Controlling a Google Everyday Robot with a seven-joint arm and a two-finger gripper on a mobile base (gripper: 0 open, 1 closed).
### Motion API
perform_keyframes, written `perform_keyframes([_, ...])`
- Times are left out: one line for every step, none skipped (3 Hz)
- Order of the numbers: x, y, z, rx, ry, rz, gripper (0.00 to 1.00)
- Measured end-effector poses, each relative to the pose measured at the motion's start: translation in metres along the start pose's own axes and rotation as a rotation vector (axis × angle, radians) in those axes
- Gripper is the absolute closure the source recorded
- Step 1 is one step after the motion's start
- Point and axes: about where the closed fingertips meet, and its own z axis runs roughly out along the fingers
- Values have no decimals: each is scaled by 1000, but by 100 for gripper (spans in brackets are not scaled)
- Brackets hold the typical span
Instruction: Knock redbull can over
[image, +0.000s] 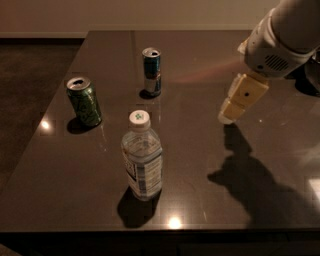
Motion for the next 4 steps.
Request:
perform_keyframes([-29, -14, 24, 10, -68, 63, 0])
perform_keyframes([-73, -16, 59, -45, -170, 114, 0])
perform_keyframes([-106, -14, 83, -54, -224, 128, 0])
perform_keyframes([-131, -18, 105, -29, -252, 137, 0])
